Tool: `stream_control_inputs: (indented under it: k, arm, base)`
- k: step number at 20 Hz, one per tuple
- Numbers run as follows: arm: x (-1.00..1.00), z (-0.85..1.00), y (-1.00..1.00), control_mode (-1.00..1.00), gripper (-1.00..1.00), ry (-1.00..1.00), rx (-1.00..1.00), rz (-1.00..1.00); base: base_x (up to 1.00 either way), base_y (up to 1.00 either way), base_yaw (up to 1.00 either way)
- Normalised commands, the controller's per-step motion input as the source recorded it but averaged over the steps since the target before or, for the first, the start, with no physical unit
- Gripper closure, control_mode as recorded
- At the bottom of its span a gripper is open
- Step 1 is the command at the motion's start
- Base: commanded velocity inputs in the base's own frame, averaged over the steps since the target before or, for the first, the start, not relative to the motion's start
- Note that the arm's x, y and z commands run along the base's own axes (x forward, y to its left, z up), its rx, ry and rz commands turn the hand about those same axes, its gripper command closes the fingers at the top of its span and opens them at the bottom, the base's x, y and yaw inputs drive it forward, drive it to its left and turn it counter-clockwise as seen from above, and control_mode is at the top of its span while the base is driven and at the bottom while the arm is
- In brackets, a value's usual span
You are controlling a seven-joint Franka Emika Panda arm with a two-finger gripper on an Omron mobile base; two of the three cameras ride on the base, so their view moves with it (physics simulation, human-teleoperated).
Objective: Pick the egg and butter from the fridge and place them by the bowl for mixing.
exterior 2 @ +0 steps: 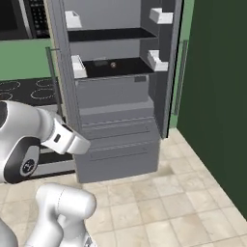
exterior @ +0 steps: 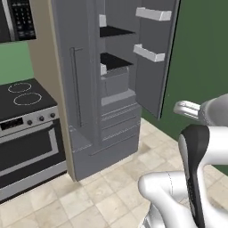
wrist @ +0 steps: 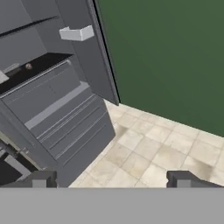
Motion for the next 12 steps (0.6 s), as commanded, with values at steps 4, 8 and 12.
stream_control_inputs:
  k: [4,8,12]
  arm:
    - [0.00,0.00,0.00,1.00,-1.00,0.00,0.00,0.00]
    - [0.00,0.00,0.00,1.00,-1.00,0.00,0.00,0.00]
    - [0.00,0.00,0.00,1.00,-1.00,0.00,0.00,0.00]
  base:
    - [0.91,0.00,0.10]
    - [0.49,0.00,0.30]
    - [0.15,-0.13,0.30]
